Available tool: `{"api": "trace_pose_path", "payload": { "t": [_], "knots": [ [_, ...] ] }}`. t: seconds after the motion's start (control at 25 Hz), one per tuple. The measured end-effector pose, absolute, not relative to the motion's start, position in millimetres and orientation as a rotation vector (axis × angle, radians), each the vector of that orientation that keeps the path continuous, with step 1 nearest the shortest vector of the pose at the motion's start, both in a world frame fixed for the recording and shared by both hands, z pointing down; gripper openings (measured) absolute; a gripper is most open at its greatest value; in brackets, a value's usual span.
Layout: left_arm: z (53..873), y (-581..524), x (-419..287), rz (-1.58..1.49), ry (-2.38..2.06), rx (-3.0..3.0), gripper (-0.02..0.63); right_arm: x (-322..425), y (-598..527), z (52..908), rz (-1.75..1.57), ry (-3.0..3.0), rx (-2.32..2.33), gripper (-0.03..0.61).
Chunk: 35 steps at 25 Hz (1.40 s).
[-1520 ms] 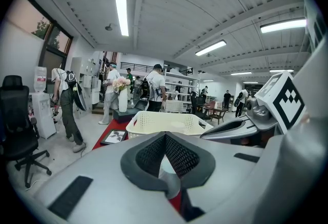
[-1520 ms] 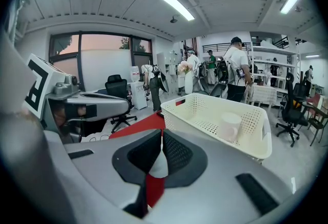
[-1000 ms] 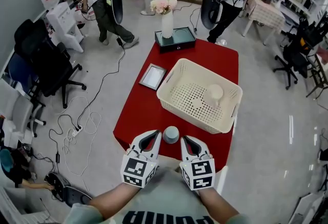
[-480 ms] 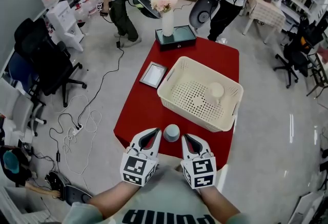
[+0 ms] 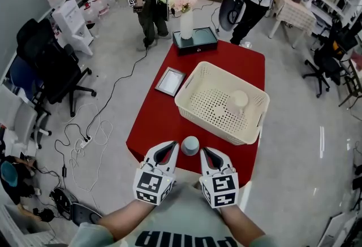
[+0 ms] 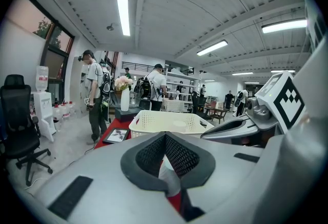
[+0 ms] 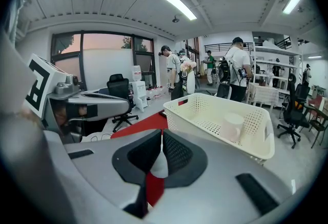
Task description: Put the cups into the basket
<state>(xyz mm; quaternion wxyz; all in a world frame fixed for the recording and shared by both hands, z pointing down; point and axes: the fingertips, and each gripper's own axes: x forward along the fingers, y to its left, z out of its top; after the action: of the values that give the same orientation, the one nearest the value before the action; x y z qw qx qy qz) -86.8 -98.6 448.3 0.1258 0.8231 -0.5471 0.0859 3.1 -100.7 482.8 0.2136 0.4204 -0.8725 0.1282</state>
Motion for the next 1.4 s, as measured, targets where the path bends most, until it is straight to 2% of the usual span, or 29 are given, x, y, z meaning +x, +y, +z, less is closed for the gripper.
{"api": "trace_pose_path", "payload": {
  "t": [1.4],
  "knots": [
    [449.0, -93.9, -89.0, 0.276, -1.605, 2.413, 0.006, -1.0, -95.4, 485.2, 0.351, -2.411, 1.172, 0.022]
  ]
}}
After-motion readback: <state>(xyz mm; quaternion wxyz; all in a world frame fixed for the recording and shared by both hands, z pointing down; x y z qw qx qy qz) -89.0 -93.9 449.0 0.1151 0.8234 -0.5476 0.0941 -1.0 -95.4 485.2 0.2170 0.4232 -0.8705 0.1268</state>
